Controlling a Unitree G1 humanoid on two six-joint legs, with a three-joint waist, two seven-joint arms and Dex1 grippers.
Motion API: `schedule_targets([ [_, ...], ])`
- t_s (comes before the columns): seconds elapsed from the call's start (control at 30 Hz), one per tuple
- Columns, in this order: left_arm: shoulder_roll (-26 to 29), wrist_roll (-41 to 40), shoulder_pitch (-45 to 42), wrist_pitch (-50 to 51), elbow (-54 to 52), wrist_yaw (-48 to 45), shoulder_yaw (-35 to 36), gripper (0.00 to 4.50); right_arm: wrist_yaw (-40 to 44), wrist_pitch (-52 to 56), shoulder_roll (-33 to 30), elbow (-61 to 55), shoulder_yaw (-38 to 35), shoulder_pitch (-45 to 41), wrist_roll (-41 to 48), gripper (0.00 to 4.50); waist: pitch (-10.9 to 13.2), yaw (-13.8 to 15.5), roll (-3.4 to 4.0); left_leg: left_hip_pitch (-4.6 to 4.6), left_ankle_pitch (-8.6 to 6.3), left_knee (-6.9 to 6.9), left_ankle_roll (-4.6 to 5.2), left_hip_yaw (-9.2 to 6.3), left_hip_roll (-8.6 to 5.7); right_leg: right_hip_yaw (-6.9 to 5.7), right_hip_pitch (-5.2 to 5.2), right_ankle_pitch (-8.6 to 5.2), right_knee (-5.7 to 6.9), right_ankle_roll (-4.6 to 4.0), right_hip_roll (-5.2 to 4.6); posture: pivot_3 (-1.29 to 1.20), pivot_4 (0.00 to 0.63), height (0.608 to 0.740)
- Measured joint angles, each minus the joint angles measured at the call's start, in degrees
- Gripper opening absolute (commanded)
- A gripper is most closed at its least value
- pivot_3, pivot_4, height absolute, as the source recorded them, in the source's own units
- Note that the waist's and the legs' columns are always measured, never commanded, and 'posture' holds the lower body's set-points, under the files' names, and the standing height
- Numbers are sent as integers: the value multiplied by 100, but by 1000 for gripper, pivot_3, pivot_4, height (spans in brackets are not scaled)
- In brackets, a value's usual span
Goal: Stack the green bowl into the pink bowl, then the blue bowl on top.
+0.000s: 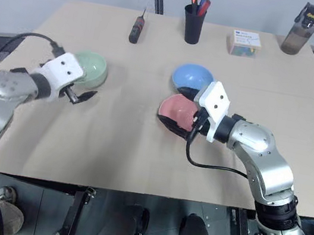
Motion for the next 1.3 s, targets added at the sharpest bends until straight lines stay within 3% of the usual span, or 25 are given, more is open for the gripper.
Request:
schedule_targets([
  [0.1, -79, 463, -328, 136, 562, 35, -537, 4500, 12, -198, -21, 249, 27, -131, -132, 4410, 2, -2, -2, -11, 1, -1, -1, 2, 1, 1, -11, 0, 3, -1, 3, 0, 150, 740],
  [0.2, -253, 775, -588, 229, 1090, 19, -830, 3727, 119, -422, -16, 358, 45, -167, -183, 4500, 3, 18, -4, -18, 1, 2, -1, 1, 0, 0, -13, 0, 0, 0, 1, 0, 150, 740],
  [0.5, -486, 1090, -903, 120, 1507, -9, -985, 128, 242, -615, -67, 358, 36, -198, -132, 4500, 3, 29, -6, -21, 1, 5, -1, -2, 2, -2, -15, 0, 2, 0, -2, 0, 150, 740],
  [0.53, -512, 1112, -902, 107, 1519, -14, -990, 22, 243, -622, -96, 358, 27, -197, -129, 4500, 3, 29, -6, -21, 1, 5, -1, -2, 2, -2, -16, 0, 2, 0, -2, 0, 150, 740],
  [0.67, -504, 1076, -872, -81, 1438, -218, -957, 22, 234, -631, -171, 354, 3, -164, -121, 4500, 3, 28, -6, -51, 3, 14, -4, -4, 3, -3, -44, 0, 9, 0, -2, 0, 150, 740],
  [0.8, -299, 666, -595, -576, 692, -870, -831, 22, 226, -620, -423, 316, -291, 124, -84, 4500, 3, 45, -6, -93, 3, 23, -5, -14, 8, -11, -74, 1, 3, 0, -16, 0, 150, 740],
  [0.93, -375, -136, -746, -1494, 36, -1723, -679, 22, 239, -643, -912, 27, -907, 1100, -51, 4500, 2, 170, -9, -98, 2, 24, -2, -22, 2, -24, -68, 1, -5, 0, -27, 0, 150, 740],
  [1.2, -1676, -1405, -1750, -2896, 378, -3265, -955, 22, 85, -395, -1366, -927, -2208, 2977, 167, 4500, 0, 143, -8, -80, 3, 43, 0, -16, -4, -17, -49, 1, 12, 1, -6, 0, 150, 740],
  [1.23, -1742, -1456, -1797, -2950, 428, -3384, -985, 549, 58, -388, -1375, -978, -2243, 3039, 167, 4500, -1, 128, -7, -79, 3, 43, 0, -15, -5, -16, -49, 1, 13, 1, -6, 0, 150, 740],
  [1.3, -1963, -1534, -1977, -3142, 726, -3682, -1094, 1002, -31, -369, -1374, -1140, -2307, 3149, 175, 4500, -1, 77, -6, -76, 3, 43, -1, -15, -3, -15, -48, 1, 16, 1, -2, 0, 150, 740],
])
